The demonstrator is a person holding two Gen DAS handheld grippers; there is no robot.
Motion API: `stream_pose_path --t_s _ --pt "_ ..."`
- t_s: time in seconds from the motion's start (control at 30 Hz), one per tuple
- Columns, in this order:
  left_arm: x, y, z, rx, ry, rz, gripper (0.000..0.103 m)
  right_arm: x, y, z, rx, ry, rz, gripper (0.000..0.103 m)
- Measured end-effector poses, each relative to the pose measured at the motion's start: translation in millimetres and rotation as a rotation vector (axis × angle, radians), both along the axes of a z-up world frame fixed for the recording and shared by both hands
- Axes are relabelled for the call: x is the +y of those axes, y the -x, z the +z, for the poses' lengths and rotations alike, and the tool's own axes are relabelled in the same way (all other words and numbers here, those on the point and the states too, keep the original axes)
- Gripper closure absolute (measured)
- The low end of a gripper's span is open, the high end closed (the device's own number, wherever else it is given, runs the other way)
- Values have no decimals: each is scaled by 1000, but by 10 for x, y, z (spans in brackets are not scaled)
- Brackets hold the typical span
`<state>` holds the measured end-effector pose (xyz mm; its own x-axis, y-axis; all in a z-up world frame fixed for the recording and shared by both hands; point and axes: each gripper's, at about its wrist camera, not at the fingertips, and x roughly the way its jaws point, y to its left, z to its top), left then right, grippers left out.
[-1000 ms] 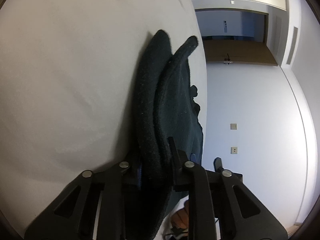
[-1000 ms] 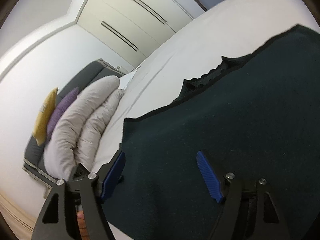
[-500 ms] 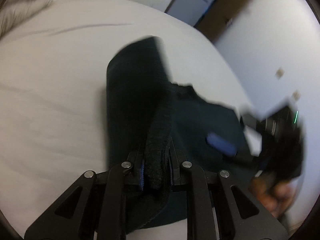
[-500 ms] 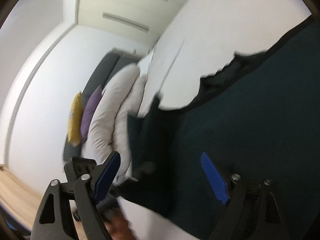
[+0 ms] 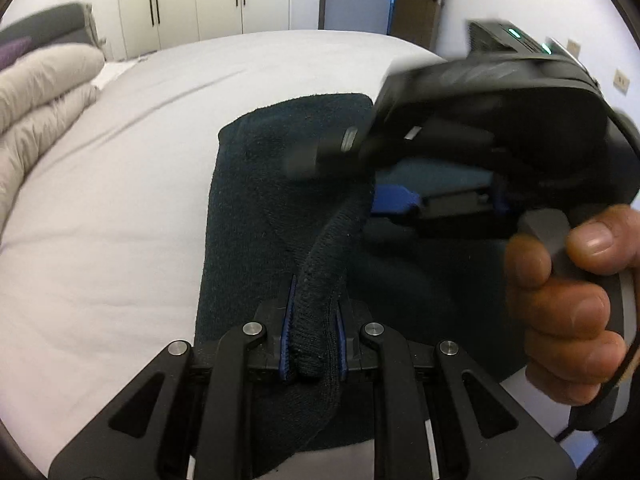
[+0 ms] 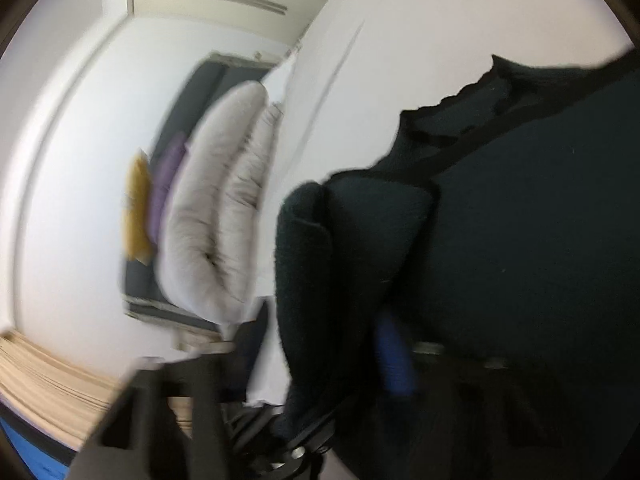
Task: Fold small clothes
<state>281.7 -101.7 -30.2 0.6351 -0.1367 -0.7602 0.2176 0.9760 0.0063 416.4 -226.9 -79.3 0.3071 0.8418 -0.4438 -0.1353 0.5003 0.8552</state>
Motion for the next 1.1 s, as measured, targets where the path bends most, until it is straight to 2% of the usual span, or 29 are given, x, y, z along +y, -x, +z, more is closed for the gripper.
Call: stream_pose_path --t_s 0.03,0.13,0.27,0.37,0.6,0.83,0.93,0.97,1.0,1.07,1.1 --pt "-39 4 -5 0 -11 -4 88 8 -7 0 -2 29 4 85" --pt "-130 12 -61 4 -18 -24 88 -124 37 2 -10 73 -24 88" --pt "-477 -8 -4 -7 -32 -74 88 -439 124 94 -50 112 -67 89" --pt "-885 -76 45 -15 -31 -129 88 -781 182 194 -78 130 -112 90" --pt "-1802 -148 110 7 10 -255 87 -1828 286 367 -90 179 -198 90" --pt "-2150 -228 -62 38 43 -282 85 -2408 321 278 -58 246 -213 90" --pt "-2183 -233 -170 68 74 -290 74 -2497 315 95 -25 237 -235 90" --pt "-2180 -249 -200 86 84 -311 65 -2513 304 7 -4 230 -243 90" --pt "-2153 -264 -209 122 113 -343 55 -2532 293 -109 25 213 -250 88" --pt "-2004 -201 -133 154 187 -392 48 -2612 318 -264 56 135 -274 88" --pt "-1864 -123 -46 147 233 -418 39 -2639 350 -276 60 104 -291 86"
